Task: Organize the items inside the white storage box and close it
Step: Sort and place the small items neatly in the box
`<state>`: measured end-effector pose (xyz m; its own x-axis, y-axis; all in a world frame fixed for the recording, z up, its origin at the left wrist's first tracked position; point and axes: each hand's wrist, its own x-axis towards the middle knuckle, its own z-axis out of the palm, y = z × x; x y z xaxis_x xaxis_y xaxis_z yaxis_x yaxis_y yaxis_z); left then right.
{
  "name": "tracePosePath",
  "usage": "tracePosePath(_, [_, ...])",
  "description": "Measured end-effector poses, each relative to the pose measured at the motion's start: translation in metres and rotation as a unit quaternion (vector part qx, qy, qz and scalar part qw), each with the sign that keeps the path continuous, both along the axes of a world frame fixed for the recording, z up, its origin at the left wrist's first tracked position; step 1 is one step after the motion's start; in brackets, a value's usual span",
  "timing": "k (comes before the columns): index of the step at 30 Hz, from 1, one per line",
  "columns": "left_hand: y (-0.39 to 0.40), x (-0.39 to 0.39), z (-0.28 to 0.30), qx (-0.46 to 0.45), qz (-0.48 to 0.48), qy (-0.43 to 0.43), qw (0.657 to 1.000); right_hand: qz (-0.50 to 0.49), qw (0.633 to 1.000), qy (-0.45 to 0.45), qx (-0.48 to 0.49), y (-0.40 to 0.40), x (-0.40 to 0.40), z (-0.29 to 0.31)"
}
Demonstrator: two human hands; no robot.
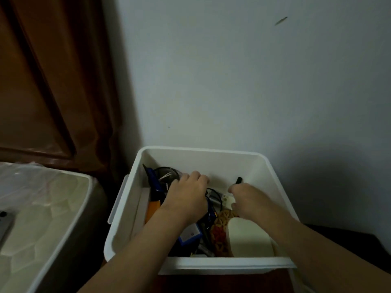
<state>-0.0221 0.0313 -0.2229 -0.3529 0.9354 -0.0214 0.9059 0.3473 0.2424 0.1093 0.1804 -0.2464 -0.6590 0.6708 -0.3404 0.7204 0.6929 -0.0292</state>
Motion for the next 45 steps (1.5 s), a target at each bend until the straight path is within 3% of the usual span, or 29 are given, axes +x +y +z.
tracePosePath(5, [0.031, -0.019, -0.015, -0.088, -0.009, -0.015, 0.996, 0.031, 0.999, -0.032, 0.02, 0.003, -0.024, -0.016])
tracePosePath(10, [0.049, -0.038, -0.038, -0.105, -0.037, -0.071, 0.991, 0.049, 0.998, -0.042, 0.014, 0.014, -0.041, -0.029])
tracePosePath(18, [0.058, -0.042, -0.061, -0.183, -0.075, -0.126, 0.972, 0.041, 0.999, 0.006, 0.001, 0.023, -0.04, -0.029])
tracePosePath(28, [0.056, -0.044, -0.061, -0.159, -0.021, -0.144, 0.977, -0.02, 0.997, 0.038, -0.058, 0.034, -0.041, -0.019])
tracePosePath(33, [0.056, -0.045, -0.055, -0.159, 0.007, -0.113, 0.981, -0.034, 0.991, 0.044, -0.12, 0.039, -0.044, -0.014])
tracePosePath(39, [0.051, -0.047, -0.047, -0.194, 0.027, -0.082, 0.977, 0.032, 0.971, 0.05, -0.23, 0.037, -0.045, -0.007])
tracePosePath(45, [0.053, -0.047, -0.051, -0.168, 0.021, -0.09, 0.981, 0.01, 0.978, 0.06, -0.197, 0.041, -0.042, -0.004])
